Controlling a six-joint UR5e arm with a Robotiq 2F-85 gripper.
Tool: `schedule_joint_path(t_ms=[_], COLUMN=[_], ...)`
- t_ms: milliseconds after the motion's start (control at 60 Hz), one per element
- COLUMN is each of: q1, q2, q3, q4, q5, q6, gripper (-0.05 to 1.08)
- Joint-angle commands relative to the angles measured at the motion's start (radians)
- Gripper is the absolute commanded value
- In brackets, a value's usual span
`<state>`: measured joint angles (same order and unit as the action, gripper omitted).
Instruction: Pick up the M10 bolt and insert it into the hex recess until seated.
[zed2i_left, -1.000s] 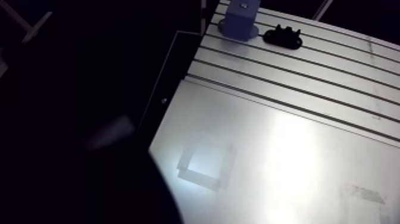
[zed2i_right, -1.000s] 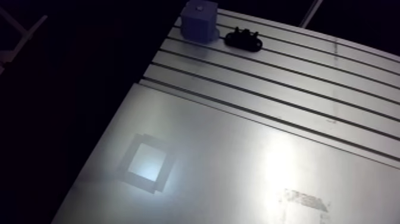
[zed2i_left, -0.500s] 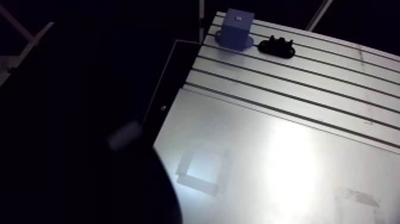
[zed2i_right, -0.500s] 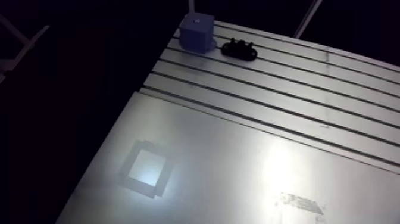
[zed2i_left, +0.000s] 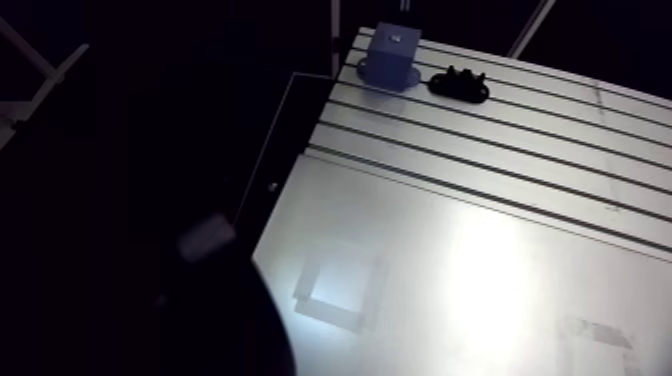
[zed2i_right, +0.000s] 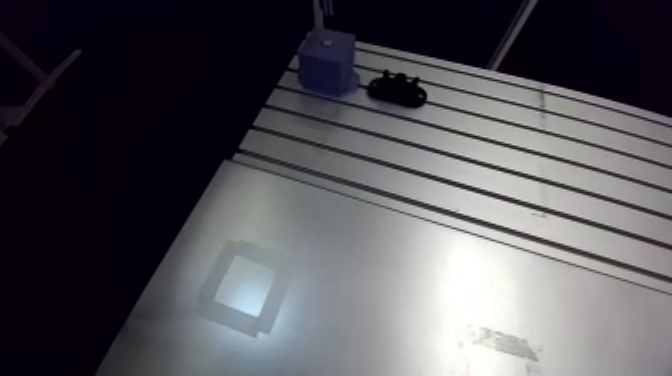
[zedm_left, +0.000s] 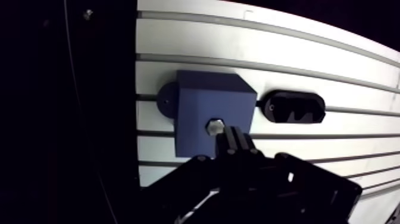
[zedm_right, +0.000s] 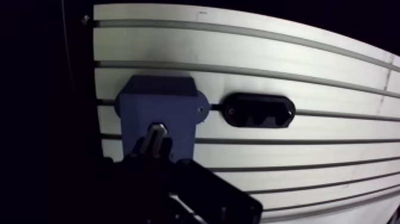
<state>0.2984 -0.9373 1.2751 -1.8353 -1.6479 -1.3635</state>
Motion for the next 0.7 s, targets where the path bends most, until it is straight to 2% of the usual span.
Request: schedule_joint_path(t_ms=[17,700], q1=[-0.01,-0.01], q2=[-0.002,0.01], q3=[0.014,0.023], q4=[-0.034,-0.028], q5=[0.009,0.01], q6=[0.049,0.039], gripper=[1.07,1.07])
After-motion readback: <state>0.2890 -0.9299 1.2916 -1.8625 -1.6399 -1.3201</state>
